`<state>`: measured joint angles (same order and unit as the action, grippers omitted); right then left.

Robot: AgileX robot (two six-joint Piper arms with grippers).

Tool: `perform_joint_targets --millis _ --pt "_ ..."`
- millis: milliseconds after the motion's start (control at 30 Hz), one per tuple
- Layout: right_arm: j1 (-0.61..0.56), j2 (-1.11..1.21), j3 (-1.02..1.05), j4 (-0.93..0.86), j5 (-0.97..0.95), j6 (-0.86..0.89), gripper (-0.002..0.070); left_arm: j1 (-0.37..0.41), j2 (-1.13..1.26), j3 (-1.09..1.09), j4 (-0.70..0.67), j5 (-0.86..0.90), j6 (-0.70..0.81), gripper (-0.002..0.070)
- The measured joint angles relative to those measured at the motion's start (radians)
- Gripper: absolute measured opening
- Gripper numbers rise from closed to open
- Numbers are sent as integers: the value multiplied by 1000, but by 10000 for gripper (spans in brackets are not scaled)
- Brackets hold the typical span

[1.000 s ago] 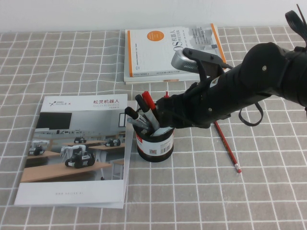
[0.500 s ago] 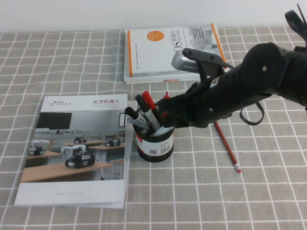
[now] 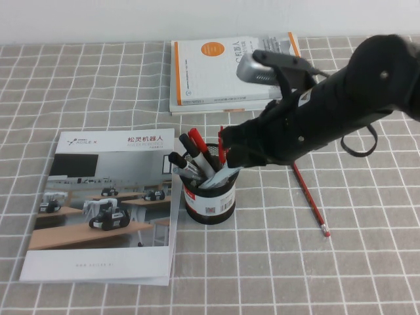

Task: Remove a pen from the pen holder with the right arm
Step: Pick up the pen from the pen holder, then place the pen on the table

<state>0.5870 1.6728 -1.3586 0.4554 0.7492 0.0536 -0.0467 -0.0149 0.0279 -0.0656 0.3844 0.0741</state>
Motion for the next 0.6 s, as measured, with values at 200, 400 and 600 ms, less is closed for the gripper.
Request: perform_joint_targets --millis 200,400,600 --pt "0 -66 0 -14 28 1 107 0 0 0 0 0 0 -3" --pt "0 -159 -13 -73 92 20 107 0 0 0 0 0 0 -3" --pt "0 -273 -43 -230 184 114 107 0 0 0 0 0 0 -3"
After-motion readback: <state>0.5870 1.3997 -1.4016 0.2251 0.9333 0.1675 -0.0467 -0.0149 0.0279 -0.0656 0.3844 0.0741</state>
